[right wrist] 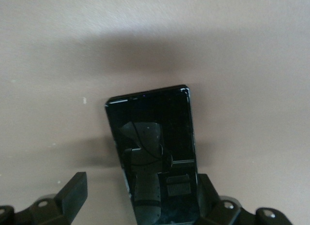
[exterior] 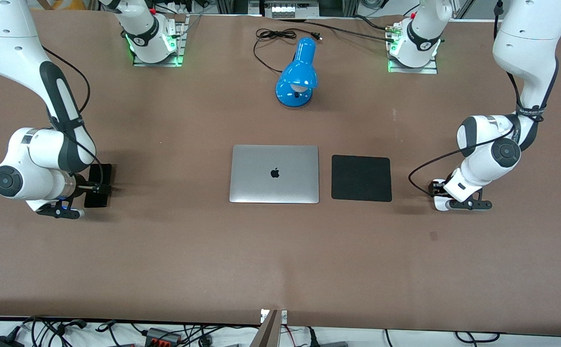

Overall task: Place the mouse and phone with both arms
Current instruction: 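Lower and close the right gripper on the phone while the left gripper grasps the mouse, then carry the white mouse with the left gripper onto the black mouse pad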

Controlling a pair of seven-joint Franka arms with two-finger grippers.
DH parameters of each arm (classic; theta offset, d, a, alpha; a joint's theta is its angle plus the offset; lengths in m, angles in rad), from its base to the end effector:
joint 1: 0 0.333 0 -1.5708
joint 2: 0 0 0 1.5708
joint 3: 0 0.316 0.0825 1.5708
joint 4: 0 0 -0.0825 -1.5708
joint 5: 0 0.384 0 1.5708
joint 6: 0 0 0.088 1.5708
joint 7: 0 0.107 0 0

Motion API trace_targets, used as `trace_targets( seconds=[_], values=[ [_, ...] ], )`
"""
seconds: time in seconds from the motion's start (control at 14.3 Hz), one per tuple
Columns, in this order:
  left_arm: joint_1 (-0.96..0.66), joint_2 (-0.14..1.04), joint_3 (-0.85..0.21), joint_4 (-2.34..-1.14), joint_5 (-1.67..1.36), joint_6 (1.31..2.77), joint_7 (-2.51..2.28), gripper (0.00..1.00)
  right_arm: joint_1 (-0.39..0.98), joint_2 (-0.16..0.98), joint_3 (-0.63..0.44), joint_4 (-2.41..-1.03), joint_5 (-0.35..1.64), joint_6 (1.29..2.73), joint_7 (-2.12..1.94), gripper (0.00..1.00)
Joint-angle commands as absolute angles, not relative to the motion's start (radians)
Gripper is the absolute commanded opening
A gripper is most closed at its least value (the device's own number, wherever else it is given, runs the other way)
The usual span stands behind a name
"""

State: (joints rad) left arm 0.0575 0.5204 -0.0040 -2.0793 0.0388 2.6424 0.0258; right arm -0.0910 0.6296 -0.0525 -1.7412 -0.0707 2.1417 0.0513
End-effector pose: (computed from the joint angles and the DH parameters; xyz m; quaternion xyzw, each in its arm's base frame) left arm 0.5891 0.0305 0.1766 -0.9997 0.0027 -0.0210 0.0095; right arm 0.6344 -0.0924 0.1983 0.9900 -0.0710 -0.1159 0.0380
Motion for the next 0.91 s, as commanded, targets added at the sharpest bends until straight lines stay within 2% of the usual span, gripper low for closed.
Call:
trace_targets(
  seconds=[0.0, 0.21, 0.35, 0.56, 0.84],
  values=[
    [0.054, 0.479, -0.011, -2.039, 0.031, 2.585, 0.021, 0.44, -0.126, 0.650, -0.041, -1.735, -0.058, 2.148, 0.058, 1.00],
    [0.026, 0.459, -0.029, -1.892, 0.031, 2.305, -0.011, 0.44, -0.133, 0.663, -0.041, -1.736, -0.057, 2.146, 0.058, 1.00],
    [0.018, 0.453, -0.096, -1.838, 0.031, 2.154, -0.059, 0.44, -0.135, 0.669, -0.041, -1.738, -0.057, 2.148, 0.060, 1.00],
    [0.003, 0.457, -0.237, -1.839, 0.032, 2.148, -0.283, 0.45, -0.135, 0.669, -0.040, -1.738, -0.055, 2.149, 0.061, 1.00],
    [-0.129, 0.492, -0.247, -1.873, 0.177, 2.202, -0.493, 0.44, -0.143, 0.673, -0.038, -1.741, -0.054, 2.146, 0.061, 1.00]
  ],
)
